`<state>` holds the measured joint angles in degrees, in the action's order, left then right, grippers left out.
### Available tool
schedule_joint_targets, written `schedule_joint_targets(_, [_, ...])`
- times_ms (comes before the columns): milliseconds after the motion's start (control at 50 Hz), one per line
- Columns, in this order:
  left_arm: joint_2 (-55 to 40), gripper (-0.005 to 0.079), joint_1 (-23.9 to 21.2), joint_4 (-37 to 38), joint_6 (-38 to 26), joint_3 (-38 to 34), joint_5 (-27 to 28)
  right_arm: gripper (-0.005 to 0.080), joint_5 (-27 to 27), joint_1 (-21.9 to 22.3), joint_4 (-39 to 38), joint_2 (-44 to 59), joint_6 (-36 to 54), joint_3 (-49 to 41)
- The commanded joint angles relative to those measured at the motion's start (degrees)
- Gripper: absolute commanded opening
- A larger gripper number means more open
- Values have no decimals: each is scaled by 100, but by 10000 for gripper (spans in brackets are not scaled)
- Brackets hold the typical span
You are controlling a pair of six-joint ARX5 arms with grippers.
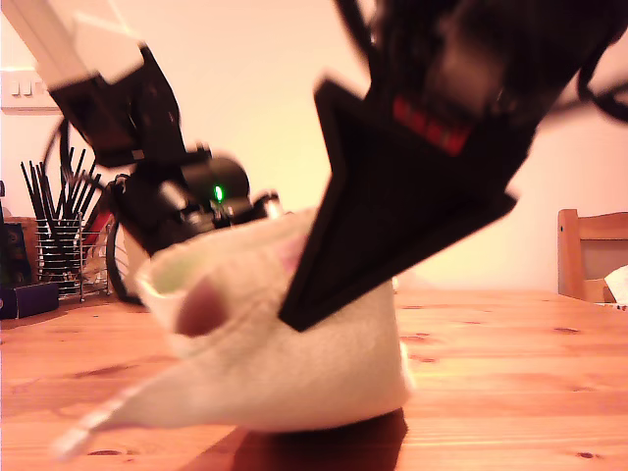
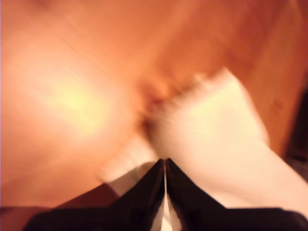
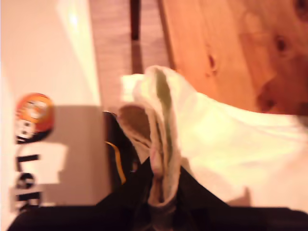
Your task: Fold the tea towel in front of you. After folding it, place it to the left side.
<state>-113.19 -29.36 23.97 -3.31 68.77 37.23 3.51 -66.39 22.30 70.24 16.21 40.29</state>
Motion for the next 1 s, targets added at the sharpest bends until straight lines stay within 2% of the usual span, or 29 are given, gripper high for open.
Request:
schedule_joint_targets(0, [280, -22, 37, -107, -127, 35, -90, -11, 63, 70, -4, -39, -136, 70])
schedule_joint_targets(160, [638, -22, 39, -262, -129, 35, -105, -11, 103, 225, -42, -39, -278, 70])
schedule_joint_targets(440, [1095, -22, 55, -190, -131, 33, -621, -11, 295, 649, -177, -39, -455, 70])
schedule_joint_targets(660, [1290, -22, 155, -125, -144, 31, -793, -11, 741, 1139, -190, -39, -796, 70])
schedule_joint_targets(980, [1314, -22, 162, -79, -275, 28, -815, -11, 1816, 1895, -197, -37, -1624, 70])
